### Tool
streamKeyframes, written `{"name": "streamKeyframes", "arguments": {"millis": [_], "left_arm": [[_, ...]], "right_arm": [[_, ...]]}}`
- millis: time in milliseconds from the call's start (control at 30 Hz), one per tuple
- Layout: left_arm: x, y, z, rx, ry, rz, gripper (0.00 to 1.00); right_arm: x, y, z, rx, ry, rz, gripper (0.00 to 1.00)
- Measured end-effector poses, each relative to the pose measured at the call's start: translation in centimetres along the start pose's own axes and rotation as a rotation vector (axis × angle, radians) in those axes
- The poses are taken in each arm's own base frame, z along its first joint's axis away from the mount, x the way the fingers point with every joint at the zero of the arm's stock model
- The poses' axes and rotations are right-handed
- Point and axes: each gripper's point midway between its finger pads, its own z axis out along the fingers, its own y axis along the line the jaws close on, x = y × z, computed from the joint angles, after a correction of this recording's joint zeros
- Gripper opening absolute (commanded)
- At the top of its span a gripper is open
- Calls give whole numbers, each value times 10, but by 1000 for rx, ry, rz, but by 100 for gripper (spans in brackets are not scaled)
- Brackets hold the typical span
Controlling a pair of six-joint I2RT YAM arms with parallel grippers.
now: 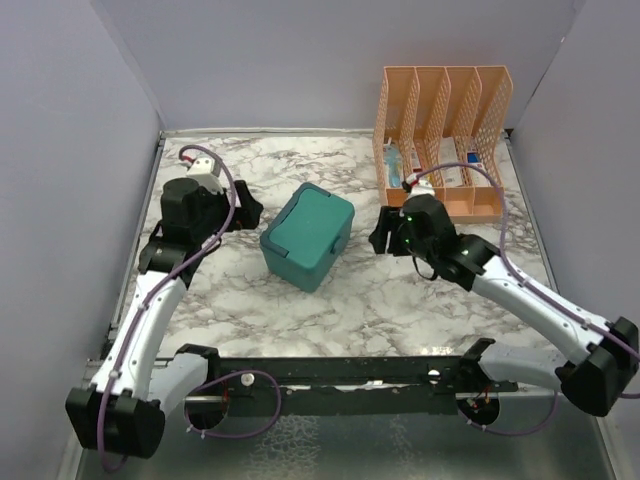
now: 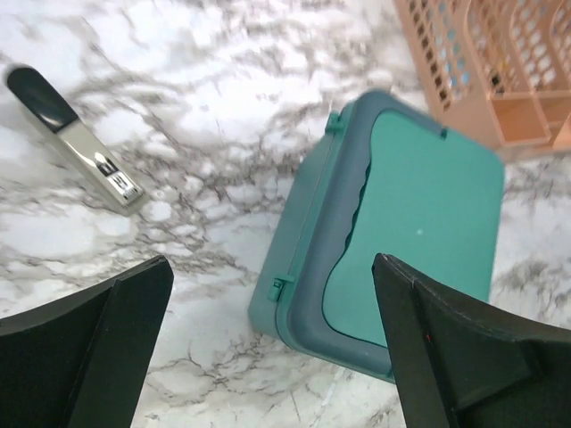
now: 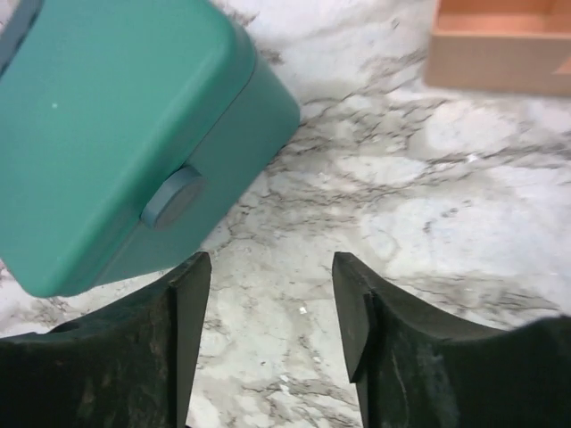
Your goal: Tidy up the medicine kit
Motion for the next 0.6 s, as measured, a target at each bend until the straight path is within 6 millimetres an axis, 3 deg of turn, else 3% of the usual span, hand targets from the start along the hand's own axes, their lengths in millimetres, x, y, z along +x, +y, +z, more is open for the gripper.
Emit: {"name": "streamKeyframes", "arguments": {"millis": [200, 433, 600], "left_arm": [[-47, -17, -72, -9, -246, 39, 99], [-66, -32, -155, -17, -414, 126, 99], [-65, -27, -197, -83, -484, 148, 99]], "right_arm": [[-45, -17, -66, 20, -191, -99, 59], [-94, -29, -153, 2, -451, -101, 61], [-105, -48, -201, 21, -570, -95, 61]]}}
